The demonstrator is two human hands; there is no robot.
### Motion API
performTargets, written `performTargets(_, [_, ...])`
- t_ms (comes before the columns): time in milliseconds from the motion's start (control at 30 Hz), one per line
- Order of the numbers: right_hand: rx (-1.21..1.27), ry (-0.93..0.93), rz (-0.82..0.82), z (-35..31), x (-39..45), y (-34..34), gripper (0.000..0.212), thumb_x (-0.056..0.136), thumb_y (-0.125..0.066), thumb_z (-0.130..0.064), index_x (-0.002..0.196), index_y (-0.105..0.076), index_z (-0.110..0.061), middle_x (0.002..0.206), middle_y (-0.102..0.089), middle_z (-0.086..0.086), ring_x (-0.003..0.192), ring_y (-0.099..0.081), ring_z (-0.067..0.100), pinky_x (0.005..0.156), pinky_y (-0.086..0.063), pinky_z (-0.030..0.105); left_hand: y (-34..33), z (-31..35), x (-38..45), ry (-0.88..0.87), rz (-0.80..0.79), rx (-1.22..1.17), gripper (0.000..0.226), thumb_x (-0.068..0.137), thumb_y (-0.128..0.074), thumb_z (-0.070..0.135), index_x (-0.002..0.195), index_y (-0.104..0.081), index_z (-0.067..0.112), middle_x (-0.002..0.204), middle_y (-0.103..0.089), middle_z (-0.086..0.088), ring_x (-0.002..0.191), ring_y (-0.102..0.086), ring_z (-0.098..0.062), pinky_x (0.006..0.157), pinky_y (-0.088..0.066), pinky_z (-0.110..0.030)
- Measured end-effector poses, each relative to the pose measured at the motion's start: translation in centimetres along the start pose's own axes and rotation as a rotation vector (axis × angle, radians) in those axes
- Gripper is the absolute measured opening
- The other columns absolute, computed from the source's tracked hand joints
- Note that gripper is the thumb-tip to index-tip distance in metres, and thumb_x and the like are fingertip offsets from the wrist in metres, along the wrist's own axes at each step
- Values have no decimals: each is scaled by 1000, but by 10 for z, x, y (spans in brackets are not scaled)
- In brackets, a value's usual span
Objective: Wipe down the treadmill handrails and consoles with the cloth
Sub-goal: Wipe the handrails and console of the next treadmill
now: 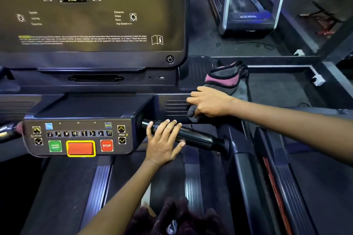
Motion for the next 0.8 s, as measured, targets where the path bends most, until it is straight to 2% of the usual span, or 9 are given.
performTargets(67, [-4,-23,17,1,4,-1,9,67,-64,-32,62,-71,-31,79,-57,-8,73,-55,15,58,-35,29,-2,-1,0,-3,16,13,47,98,-25,49,119,-51,16,121,-48,0,112,-46,-20,113,-8,-45])
performTargets(167, [14,-61,105,-7,28,2,25,71,-47,-29,63,-70,-30,78,-57,-6,71,-55,16,57,-36,28,-4,-1,0,-8,40,20,47,98,-24,49,117,-51,15,121,-48,-1,112,-46,-20,113,-8,-45])
performTargets(233, [40,-62,159,-13,50,10,19,70,-52,-27,64,-70,-29,78,-57,-5,69,-55,17,57,-35,28,-5,0,-1,-10,48,24,48,98,-24,49,118,-51,15,121,-48,-1,112,-46,-20,113,-9,-45])
performTargets(300, [54,-92,191,-15,71,16,24,72,-48,-26,65,-70,-29,79,-58,-4,69,-55,17,57,-35,29,-4,0,-1,-6,46,16,47,98,-25,49,118,-51,15,122,-47,-1,113,-46,-20,113,-9,-46])
performTargets(400, [80,-231,279,-13,81,23,31,75,-42,-26,68,-72,-31,78,-58,-1,66,-54,19,56,-35,30,-2,1,-1,5,33,8,47,98,-25,48,119,-50,15,122,-47,-1,113,-46,-19,113,-8,-45])
performTargets(500, [158,-428,351,-9,79,26,30,76,-42,-25,74,-72,-28,78,-58,2,65,-53,22,58,-27,32,-3,1,-1,8,34,6,47,98,-25,48,119,-50,16,122,-47,0,113,-46,-19,113,-9,-46])
performTargets(567, [153,-495,378,-13,78,24,31,75,-41,-23,73,-72,-27,79,-59,2,65,-53,22,57,-29,31,-3,0,-1,11,32,11,47,98,-25,49,119,-51,16,122,-47,0,113,-46,-19,113,-8,-45])
performTargets(700, [41,-234,465,-21,74,17,29,80,-44,-22,67,-69,-25,78,-60,1,65,-55,20,54,-36,29,-3,1,-2,10,28,9,47,97,-25,49,119,-50,16,122,-47,0,113,-46,-19,114,-7,-45])
performTargets(800, [113,-326,432,-2,78,23,24,72,-48,-25,73,-72,-28,78,-60,2,65,-55,21,54,-37,28,-4,1,-1,13,35,6,46,97,-25,48,119,-51,17,122,-48,0,113,-47,-18,114,-7,-45])
Point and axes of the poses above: each hand's wrist, its own x-axis towards the middle knuckle, its own y-axis out of the back of the hand, z = x × y, the point moved 2 cm from there along x, towards the middle knuckle
